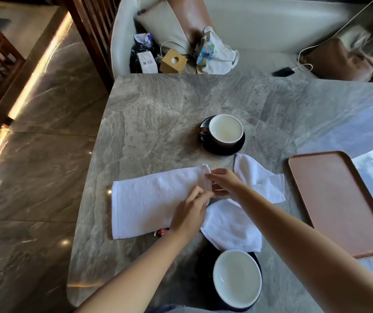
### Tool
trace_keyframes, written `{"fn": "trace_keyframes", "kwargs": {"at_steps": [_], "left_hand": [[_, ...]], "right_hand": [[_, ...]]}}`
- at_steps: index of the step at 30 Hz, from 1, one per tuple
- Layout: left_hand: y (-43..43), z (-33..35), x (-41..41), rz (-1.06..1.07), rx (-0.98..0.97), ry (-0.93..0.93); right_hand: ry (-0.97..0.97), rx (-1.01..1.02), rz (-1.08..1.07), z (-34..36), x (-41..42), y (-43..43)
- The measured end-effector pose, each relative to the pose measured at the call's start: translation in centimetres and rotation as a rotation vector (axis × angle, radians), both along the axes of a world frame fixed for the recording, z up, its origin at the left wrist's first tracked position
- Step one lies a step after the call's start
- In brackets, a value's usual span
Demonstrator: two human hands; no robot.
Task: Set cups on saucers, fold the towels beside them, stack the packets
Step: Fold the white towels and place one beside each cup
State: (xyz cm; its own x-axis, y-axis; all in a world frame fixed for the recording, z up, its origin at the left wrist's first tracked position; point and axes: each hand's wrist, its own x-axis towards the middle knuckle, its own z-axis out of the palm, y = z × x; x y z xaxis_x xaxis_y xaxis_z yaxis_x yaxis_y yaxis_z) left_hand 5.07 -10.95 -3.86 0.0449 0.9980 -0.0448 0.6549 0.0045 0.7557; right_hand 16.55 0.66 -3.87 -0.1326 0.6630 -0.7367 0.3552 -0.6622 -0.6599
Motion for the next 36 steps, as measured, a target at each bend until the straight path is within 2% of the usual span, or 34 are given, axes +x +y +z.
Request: {"fn": "trace_keyframes", "kwargs": {"at_steps": [6, 10, 13, 16, 22, 26, 30, 36], "left_hand": [[-0.6, 1.2, -1.8, 0.160, 0.052, -0.100], [-1.0, 1.4, -3.5, 0.349, -0.005, -0.343], [-2.1, 1.4, -5.1, 0.471, -0.030, -0.547], [-3.8, 1.5, -6.7, 0.565, -0.026, -0.662], [-7.9, 0.0, -9.7, 0.715, -0.064, -0.720], [-9.7, -2.1, -11.5, 0.869, -0.157, -0.654], [-11.1, -3.7, -12.7, 0.935, -0.224, -0.618], [-11.2, -4.6, -13.6, 0.954, -0.268, -0.575]], "right_hand": [[0.070, -0.011, -0.108, 0.1, -1.9, 0.2], [0.138, 0.027, -0.173, 0.7, -3.3, 0.0], [0.163, 0.120, -0.091, 1.7, -4.8, -0.2], [0.183, 0.165, -0.016, 2.9, -7.1, -0.6], [0.180, 0.246, 0.190, 4.4, -13.0, -2.6], [0.133, 0.256, 0.366, 3.6, -16.6, -4.3], [0.063, 0.246, 0.505, 2.7, -19.4, -5.5], [-0.014, 0.238, 0.473, 0.9, -21.7, -5.9]]}}
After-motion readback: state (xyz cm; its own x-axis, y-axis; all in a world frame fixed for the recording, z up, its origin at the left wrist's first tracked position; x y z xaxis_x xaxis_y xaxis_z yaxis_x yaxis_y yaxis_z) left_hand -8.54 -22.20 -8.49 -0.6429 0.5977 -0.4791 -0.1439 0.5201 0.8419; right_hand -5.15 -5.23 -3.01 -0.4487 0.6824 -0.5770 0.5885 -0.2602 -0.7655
